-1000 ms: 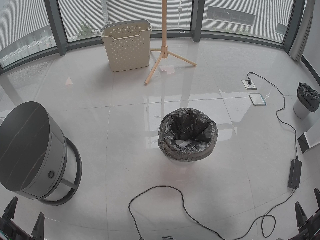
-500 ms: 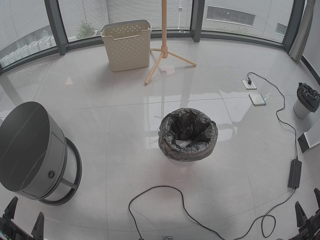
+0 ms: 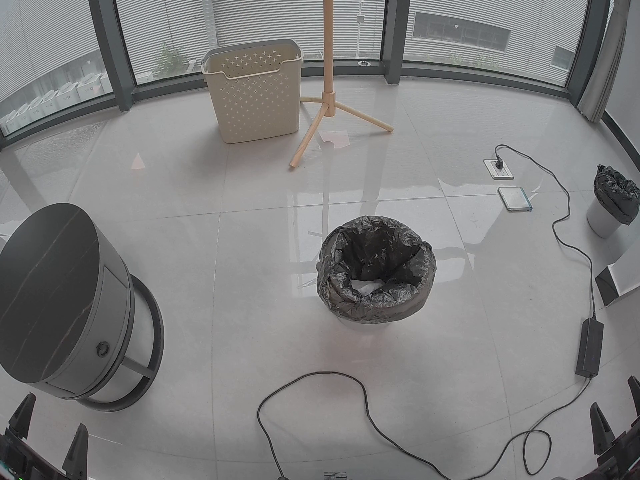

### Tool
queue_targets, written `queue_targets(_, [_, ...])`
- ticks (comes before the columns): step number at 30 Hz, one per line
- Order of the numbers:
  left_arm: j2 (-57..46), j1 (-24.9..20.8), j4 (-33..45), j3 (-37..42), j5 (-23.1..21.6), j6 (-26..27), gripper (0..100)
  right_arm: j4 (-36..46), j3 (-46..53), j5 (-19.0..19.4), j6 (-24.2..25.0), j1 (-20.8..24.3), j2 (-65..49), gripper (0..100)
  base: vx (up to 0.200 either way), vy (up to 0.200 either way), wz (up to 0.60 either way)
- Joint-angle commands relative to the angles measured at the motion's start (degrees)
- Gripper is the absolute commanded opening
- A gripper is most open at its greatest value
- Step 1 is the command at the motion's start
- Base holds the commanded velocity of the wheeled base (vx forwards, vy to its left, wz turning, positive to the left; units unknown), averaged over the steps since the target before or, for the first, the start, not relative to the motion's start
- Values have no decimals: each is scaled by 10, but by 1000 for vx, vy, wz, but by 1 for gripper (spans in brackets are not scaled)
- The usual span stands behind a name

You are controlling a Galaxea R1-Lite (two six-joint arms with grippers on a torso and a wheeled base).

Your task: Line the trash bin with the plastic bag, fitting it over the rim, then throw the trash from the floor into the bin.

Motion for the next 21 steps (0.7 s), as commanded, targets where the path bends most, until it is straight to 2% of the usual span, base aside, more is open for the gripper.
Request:
queue_targets(1, [-9,0,0,10,0,0,100,0,10,0,0,0,-8,100,0,0,0])
queue_targets(21, [-9,0,0,10,1,0,100,0,10,0,0,0,-8,100,0,0,0])
